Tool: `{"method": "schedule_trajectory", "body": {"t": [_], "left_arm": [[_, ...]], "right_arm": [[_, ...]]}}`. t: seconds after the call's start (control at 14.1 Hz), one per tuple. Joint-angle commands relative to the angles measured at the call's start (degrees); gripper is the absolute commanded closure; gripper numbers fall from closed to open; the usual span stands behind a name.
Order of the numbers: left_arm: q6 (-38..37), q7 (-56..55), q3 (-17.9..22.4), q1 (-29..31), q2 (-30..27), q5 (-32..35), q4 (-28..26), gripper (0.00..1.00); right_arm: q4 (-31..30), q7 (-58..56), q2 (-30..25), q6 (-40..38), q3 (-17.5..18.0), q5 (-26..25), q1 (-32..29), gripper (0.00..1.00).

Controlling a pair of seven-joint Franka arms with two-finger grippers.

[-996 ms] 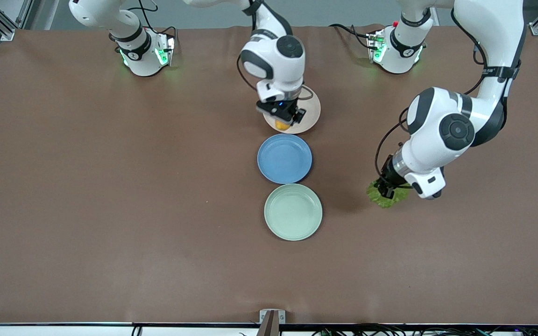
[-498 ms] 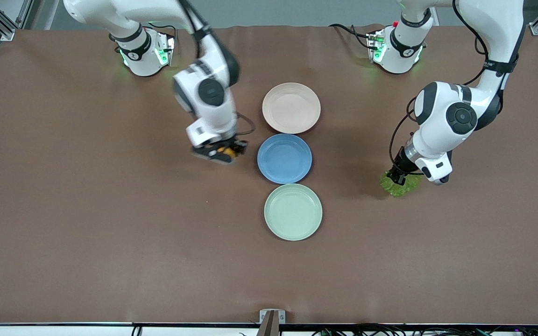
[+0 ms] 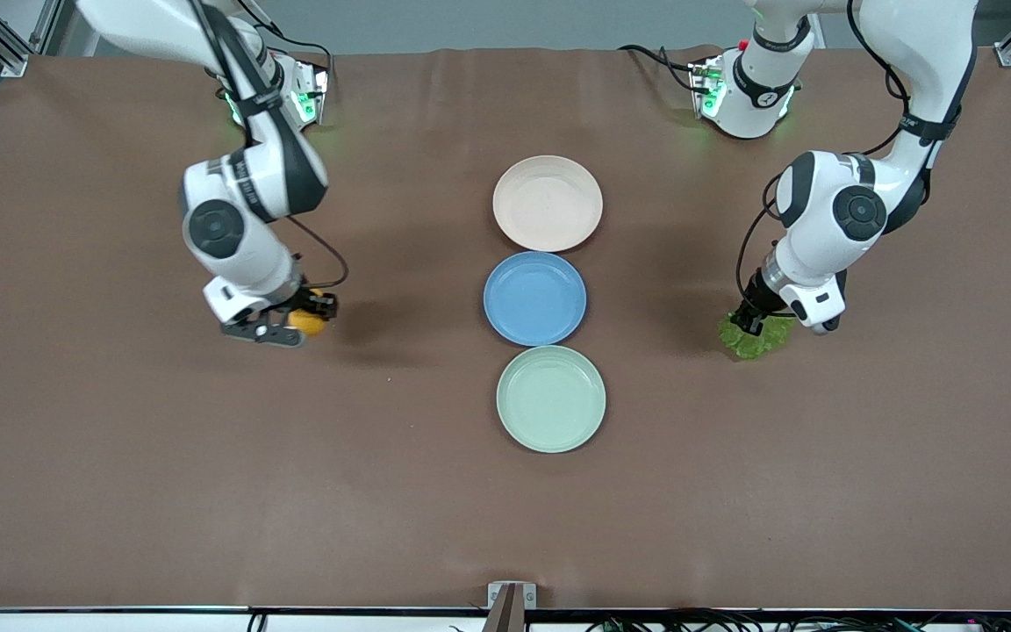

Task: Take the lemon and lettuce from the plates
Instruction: 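Carry the lettuce and lemon away from the plates with both grippers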

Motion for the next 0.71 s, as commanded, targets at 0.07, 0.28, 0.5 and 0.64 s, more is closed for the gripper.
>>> {"method": "schedule_trajectory", "body": {"t": [0.07, 0.28, 0.5, 0.64], "left_arm": [[3.31, 1.98, -0.37, 0.77, 0.37, -0.14, -2.28, 0.94], [3.75, 3.20, -0.37, 1.82, 0.64, -0.14, -2.72, 0.92], [4.46, 3.39, -0.37, 2.00, 1.43, -0.14, -3.07, 0.91], [4.46, 3.39, -0.37, 2.00, 1.34, -0.14, -2.89, 0.78]], "right_arm": [[-2.27, -12.89, -1.78, 1.50, 1.47, -0.11, -8.41, 1.00], [-2.62, -18.28, -1.07, 3.70, 1.47, -0.11, -12.03, 1.00], [-3.67, -18.46, 1.55, 7.21, 1.56, 0.68, -12.21, 0.99], [-3.77, -18.46, 3.05, 9.24, 1.65, 1.74, -11.77, 0.99]]}}
